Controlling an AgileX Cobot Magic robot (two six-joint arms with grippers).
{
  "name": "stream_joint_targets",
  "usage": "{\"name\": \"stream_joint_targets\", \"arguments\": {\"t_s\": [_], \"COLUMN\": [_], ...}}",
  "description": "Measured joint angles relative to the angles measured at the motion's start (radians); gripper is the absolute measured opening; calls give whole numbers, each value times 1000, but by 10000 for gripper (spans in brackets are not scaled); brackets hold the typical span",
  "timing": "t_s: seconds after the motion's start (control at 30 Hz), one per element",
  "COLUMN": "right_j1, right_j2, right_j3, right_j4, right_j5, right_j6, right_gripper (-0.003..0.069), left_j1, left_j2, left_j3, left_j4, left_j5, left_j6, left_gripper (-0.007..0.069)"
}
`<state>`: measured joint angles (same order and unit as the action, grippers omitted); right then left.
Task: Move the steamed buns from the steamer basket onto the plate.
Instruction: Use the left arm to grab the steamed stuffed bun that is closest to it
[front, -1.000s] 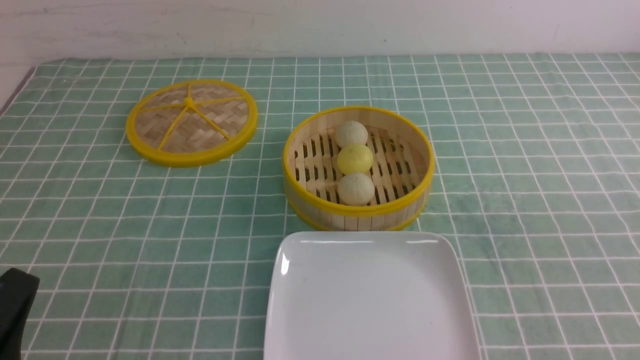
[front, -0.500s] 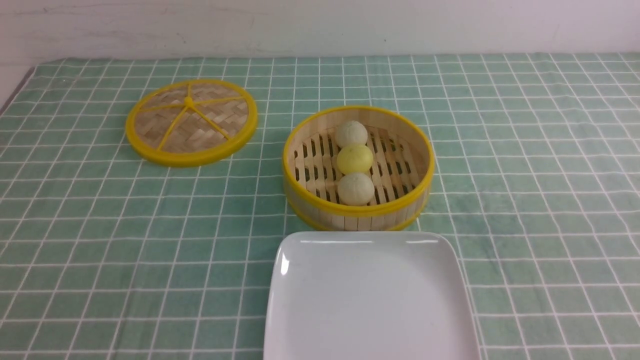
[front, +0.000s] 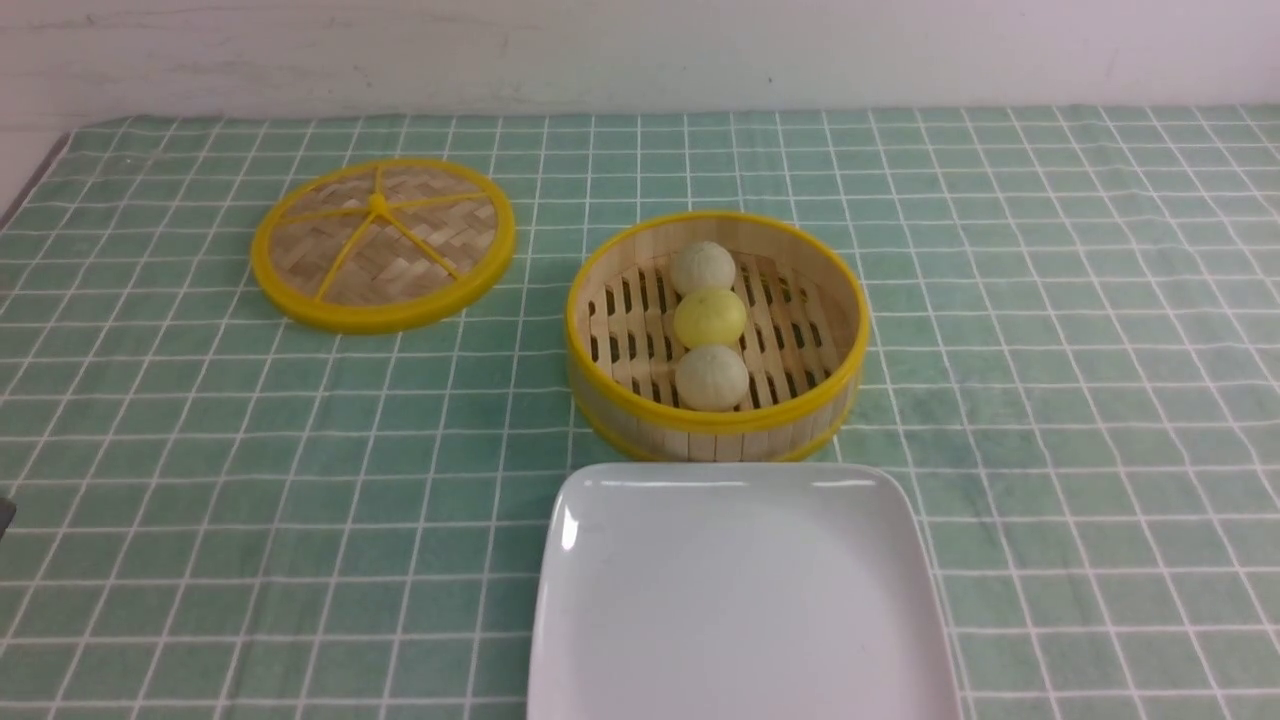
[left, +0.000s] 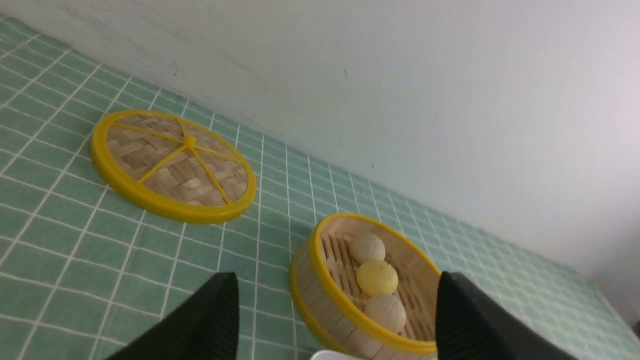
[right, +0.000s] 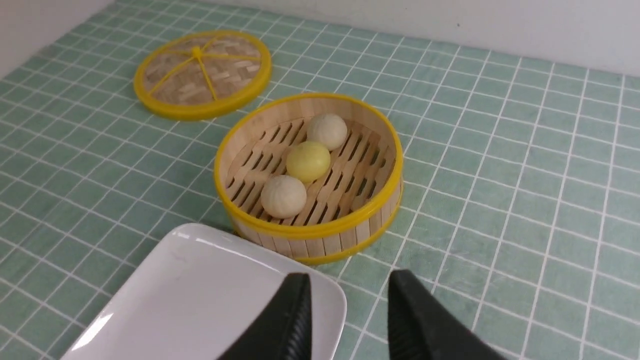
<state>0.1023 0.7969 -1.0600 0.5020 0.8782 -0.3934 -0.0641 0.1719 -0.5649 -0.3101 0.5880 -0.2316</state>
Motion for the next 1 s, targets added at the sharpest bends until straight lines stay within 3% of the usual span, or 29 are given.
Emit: {"name": "stream_joint_targets", "arguments": {"t_s": [0.27, 0.43, 0.63, 0.77, 1.0], "right_j1": [0, 1, 1, 1, 1], "right_j2": [371, 556, 698, 745, 761], "right_j3": [-403, -583, -672, -676, -679], "right_j4": [23, 107, 169, 169, 209], "right_j5": [235, 355, 371, 373, 373], "right_j6": [-25, -74, -157, -200, -274], "right_gripper": [240, 240, 240, 240, 240], "left_j1": [0, 0, 0, 0, 0], "left_j2": [237, 366, 497, 585, 794], "left_j3": [-197, -232, -234, -234, -235], "left_j4": [-2, -1, -48, -166, -551], "left_j5": [116, 122, 61, 14, 23], "left_j6": [106, 204, 350, 501, 878], "left_gripper": [526, 526, 526, 526, 501]}}
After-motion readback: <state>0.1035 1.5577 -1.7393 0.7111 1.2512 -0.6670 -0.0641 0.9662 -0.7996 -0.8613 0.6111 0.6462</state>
